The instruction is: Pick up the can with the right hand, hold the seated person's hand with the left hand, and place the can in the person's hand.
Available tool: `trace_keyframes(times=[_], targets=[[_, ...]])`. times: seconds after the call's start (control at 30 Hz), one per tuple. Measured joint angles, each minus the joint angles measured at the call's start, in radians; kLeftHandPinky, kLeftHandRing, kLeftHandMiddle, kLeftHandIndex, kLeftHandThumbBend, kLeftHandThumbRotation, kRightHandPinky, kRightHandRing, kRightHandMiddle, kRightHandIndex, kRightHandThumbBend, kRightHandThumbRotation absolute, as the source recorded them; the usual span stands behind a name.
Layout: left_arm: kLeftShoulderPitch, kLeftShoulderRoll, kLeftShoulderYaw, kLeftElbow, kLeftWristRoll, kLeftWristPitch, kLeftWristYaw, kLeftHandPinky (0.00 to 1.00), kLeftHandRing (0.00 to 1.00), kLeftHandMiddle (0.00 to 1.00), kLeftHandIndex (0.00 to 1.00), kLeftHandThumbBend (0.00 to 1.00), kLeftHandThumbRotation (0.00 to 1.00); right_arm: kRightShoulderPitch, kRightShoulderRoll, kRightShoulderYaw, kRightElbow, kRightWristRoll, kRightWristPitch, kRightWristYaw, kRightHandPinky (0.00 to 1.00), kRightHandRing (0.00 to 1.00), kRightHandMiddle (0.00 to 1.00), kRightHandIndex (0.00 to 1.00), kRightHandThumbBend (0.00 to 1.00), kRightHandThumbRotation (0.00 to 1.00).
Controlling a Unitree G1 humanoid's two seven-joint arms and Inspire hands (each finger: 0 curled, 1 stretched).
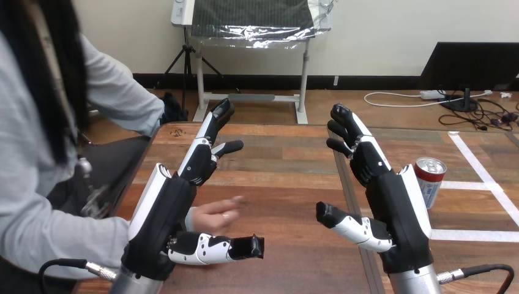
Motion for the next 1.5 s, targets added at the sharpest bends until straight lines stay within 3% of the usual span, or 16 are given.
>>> trace_keyframes(times=[1.5], targets=[[0.020,-0.020,0.000,-0.019,-0.022,0.029,-0.039,0.87,1.00,1.00,1.00,1.00,0.54,0.002,0.001,0.000,0.000,-0.015,-0.005,-0.011,0.87,0.92,0.93,0.92,1.00,0.65]])
